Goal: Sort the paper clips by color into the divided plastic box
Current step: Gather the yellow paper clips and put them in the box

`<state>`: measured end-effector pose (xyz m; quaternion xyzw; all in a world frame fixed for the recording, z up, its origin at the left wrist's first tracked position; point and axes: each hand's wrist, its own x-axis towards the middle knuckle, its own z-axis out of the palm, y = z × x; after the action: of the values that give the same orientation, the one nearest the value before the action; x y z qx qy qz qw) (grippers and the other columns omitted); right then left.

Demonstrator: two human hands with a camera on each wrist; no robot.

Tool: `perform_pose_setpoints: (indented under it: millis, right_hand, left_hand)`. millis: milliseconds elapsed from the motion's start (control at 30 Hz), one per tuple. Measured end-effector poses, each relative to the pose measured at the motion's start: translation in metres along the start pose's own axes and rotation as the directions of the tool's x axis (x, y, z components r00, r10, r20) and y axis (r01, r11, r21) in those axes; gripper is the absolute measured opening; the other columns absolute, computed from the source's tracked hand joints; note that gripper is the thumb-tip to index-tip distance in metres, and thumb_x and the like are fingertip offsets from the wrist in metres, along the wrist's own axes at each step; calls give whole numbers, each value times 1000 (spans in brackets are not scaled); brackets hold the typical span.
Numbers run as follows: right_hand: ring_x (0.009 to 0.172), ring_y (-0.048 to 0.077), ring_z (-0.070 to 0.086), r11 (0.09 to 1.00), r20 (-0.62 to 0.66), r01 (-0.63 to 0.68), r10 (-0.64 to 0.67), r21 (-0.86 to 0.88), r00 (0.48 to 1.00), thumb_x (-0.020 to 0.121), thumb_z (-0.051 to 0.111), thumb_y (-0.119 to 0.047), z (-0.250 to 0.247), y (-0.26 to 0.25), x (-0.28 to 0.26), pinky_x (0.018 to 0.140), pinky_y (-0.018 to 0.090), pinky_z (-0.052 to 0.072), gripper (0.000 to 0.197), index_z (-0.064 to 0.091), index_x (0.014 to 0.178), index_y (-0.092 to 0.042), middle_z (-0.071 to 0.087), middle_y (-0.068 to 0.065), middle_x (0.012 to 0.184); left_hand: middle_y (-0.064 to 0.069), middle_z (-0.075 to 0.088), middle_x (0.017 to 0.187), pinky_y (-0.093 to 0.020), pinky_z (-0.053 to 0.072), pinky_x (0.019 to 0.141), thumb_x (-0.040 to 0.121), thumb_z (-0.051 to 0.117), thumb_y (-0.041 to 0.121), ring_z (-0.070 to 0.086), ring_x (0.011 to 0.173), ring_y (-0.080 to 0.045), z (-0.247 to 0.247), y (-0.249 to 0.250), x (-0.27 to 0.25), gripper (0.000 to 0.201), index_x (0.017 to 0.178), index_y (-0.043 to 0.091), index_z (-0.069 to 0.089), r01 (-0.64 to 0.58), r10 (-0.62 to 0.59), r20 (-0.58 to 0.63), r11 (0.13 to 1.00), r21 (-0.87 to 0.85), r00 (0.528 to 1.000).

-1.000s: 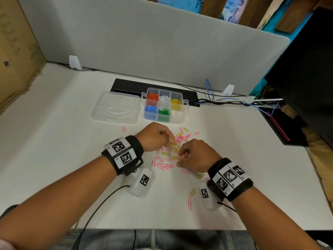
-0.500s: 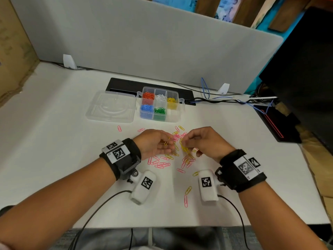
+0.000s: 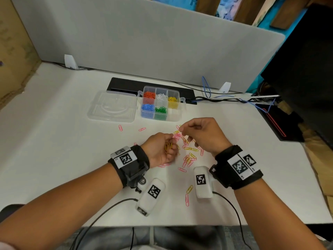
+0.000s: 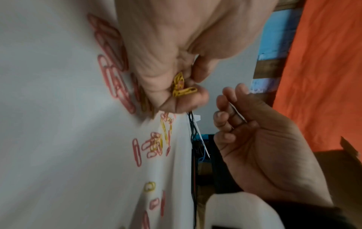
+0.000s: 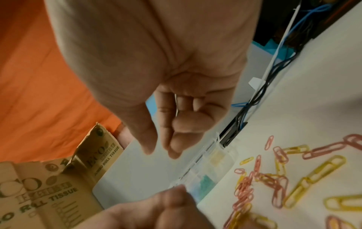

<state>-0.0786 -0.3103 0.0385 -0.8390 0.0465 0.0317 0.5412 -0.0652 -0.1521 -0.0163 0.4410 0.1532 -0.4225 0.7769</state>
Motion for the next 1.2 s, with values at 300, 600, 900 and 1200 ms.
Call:
perform_pose_setpoints:
  millis: [300,600,900,1200]
  right_hand:
    - [62,16,66,830,163,-83,205,-552,965,84,60,-8,6,25,13,67,33,59,19,75,73,-13,70,0,68]
    - [85,21,68,697,75,-113,234,-708,969,75,77,-26,31,28,36,74,32,58,20,69,89,-12,70,4,89]
    - [66,15,60,803,221,5,159,-596,962,83,67,-5,27,24,8,61,25,50,16,69,78,-20,59,-7,72]
    - [67,21,69,717,155,14,132,-697,979,87,62,-7,28,31,6,66,29,59,15,71,76,-12,67,0,70]
  left_hand:
    - [2,54,70,-20,36,47,99,46,9,45,57,-12,-13,29,-10,26,102,10,72,-205,403,-111,661,722,909]
    - [2,71,93,-22,56,78,83,75,10,65,75,-4,-22,31,-8,26,103,25,77,-139,310,49,275,951,950]
    - [1,73,105,-30,51,94,81,77,16,65,92,-15,-27,27,-5,15,84,30,75,-104,355,94,8,995,930]
    - [7,71,106,-29,50,87,95,55,17,62,95,-13,-29,27,-3,21,89,26,72,-58,415,92,-94,994,905]
